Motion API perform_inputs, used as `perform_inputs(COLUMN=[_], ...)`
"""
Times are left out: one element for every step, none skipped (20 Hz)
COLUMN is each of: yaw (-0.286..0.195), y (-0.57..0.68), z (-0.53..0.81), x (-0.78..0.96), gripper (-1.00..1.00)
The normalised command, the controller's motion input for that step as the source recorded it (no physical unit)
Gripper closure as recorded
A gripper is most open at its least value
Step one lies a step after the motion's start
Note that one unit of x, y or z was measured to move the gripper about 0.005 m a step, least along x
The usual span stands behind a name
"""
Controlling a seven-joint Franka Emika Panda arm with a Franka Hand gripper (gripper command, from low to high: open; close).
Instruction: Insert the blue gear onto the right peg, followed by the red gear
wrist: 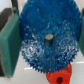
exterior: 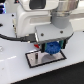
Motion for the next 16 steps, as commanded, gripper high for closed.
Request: perform_inputs(yaw=[0.0,0.0,0.0,0.0,0.0,0.0,0.0,0.0,0.0,0.0,0.0,0.0,0.0,0.0,0.0,0.0], y=[-0.01,0.02,-0.01,0.0,0.07,0.17,0.19,0.21,0.2,0.17,0.03,0.01,0.02,-0.04,-0.27,-0.11], z=[0.27,0.34,0.03,0.0,0.1,0.29,0.41,0.51,0.51,0.35,0.08,0.39,0.22,0.13,0.04,0.03], x=[0.25,0.37,0.15,0.03,0.14,0.18,0.31,0.31,0.29,0.2,0.05,0.4,0.4,0.33,0.16,0.13], gripper=[1.0,1.0,1.0,1.0,1.0,1.0,1.0,1.0,1.0,1.0,1.0,1.0,1.0,1.0,1.0,1.0])
